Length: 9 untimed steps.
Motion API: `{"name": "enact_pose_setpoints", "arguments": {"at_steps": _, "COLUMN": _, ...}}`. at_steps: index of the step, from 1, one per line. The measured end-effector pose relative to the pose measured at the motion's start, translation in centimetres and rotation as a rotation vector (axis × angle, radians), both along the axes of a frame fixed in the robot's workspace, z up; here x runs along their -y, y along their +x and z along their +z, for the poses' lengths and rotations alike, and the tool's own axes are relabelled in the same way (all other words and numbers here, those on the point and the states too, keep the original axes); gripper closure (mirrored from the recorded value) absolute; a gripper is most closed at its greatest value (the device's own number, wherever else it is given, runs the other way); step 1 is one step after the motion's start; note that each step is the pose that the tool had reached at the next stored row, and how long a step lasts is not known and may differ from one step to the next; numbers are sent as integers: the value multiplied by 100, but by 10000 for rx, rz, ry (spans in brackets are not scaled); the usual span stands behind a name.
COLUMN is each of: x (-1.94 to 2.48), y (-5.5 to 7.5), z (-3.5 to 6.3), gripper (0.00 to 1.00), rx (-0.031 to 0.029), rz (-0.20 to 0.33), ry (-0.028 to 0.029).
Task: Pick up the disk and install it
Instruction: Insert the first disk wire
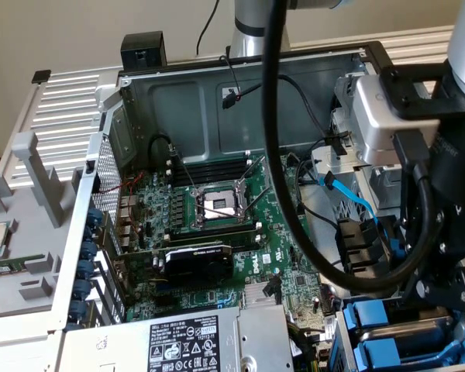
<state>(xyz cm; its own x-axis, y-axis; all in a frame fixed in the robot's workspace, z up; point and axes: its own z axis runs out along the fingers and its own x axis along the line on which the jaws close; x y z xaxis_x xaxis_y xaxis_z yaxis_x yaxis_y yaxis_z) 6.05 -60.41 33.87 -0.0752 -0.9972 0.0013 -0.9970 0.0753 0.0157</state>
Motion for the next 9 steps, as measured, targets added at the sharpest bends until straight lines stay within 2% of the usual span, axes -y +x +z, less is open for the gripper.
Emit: {"name": "enact_pose_setpoints", "arguments": {"at_steps": 9, "x": 0, "y": -5, "z": 0, "gripper": 83, "rx": 10, "rz": 1, "ry": -3}}
